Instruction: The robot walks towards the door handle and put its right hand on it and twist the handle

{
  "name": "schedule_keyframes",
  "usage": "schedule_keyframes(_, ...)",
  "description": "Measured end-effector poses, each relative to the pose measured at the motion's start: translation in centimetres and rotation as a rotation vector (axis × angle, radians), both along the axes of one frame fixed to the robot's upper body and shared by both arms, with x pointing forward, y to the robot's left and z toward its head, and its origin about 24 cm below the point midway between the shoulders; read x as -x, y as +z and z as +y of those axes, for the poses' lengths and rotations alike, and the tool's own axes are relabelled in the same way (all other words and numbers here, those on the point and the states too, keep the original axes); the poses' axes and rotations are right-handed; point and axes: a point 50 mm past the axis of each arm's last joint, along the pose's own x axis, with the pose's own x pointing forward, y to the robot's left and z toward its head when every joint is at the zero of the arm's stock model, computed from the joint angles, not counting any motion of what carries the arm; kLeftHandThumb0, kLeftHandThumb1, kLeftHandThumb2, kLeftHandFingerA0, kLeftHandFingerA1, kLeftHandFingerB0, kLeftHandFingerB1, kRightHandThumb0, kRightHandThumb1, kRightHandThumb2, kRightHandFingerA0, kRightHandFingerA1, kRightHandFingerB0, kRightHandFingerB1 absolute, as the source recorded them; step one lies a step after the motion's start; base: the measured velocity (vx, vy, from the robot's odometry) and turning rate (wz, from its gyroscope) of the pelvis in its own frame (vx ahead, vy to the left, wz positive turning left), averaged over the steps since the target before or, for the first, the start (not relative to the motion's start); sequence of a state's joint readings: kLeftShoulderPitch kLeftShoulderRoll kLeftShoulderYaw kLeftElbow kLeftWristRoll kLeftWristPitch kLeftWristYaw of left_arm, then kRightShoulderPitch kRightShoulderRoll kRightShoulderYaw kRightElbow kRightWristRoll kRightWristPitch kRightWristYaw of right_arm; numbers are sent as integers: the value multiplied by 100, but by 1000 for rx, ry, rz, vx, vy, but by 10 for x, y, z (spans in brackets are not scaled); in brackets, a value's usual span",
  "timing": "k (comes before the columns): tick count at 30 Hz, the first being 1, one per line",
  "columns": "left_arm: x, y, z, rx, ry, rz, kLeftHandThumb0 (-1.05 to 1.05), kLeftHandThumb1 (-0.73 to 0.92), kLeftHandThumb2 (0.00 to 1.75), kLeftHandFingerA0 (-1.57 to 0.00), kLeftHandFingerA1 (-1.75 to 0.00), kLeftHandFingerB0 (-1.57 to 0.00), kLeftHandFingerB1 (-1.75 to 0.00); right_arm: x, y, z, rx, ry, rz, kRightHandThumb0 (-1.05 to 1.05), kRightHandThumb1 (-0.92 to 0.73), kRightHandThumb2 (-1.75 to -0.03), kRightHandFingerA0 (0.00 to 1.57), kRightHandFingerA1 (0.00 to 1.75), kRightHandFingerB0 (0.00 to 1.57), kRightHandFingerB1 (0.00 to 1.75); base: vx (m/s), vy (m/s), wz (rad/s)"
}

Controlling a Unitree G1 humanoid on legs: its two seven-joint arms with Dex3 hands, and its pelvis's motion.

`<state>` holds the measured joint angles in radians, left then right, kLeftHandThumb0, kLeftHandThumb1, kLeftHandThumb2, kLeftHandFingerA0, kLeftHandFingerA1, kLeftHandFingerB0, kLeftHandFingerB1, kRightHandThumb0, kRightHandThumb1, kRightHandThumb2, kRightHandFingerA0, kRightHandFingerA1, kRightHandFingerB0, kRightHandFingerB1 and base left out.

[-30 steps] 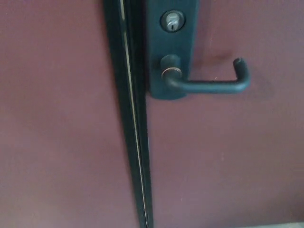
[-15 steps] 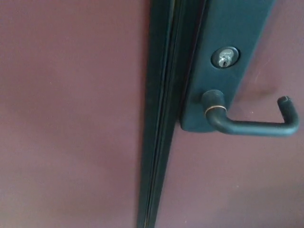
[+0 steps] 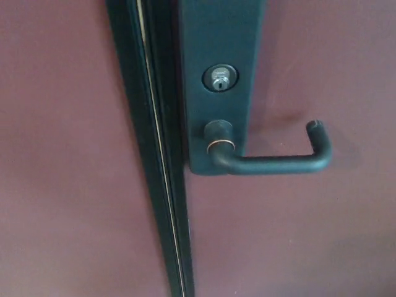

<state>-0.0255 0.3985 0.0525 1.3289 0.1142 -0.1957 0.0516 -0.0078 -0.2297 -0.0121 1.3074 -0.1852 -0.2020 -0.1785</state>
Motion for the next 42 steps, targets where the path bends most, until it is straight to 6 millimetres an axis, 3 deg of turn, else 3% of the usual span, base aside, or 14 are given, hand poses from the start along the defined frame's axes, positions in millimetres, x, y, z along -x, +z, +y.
schedule_keyframes(11,2,1,3,-10,11,4,-28,66,60,-60,-46,-42,-38,-3,0,4,-13,6,-3,-24,-65,-59,69,45,54,40,-14,255,1)
schedule_keyframes(30,-4,2,1,-10,5,-12,-27,66,60,-62,-47,-42,-38,-16,3,2,-13,-22,-42,-25,-64,-58,71,46,52,39,23,-38,2)
schedule_keyframes(31,-4,2,1,-10,5,-13,-27,65,60,-61,-47,-42,-38,-17,4,2,-13,-24,-46,-33,-57,-72,70,56,49,47,0,0,0)
schedule_keyframes(33,-4,2,1,-10,4,-13,-27,65,60,-61,-47,-42,-38,-18,4,0,-14,-43,-56,-33,-57,-72,70,56,49,47,0,0,0)
schedule_keyframes(38,-4,2,1,-9,7,-13,-27,65,60,-61,-47,-42,-38,-22,7,-5,-21,-102,-91,-34,-56,-71,69,56,47,47,0,0,0)
schedule_keyframes(39,-4,2,2,-9,9,-15,-27,65,60,-61,-47,-42,-38,-24,9,-6,-21,-114,-107,-25,-62,-58,73,48,51,39,0,0,0)
schedule_keyframes(40,-5,2,2,-9,13,-19,-27,65,60,-61,-47,-42,-38,-29,11,-9,-20,-126,-134,-25,-62,-58,73,48,51,39,0,0,0)
schedule_keyframes(42,-7,3,3,-9,20,-28,-27,65,60,-62,-47,-42,-38,-39,19,-16,-13,-141,-199,-27,-60,-57,60,44,48,39,0,0,0)
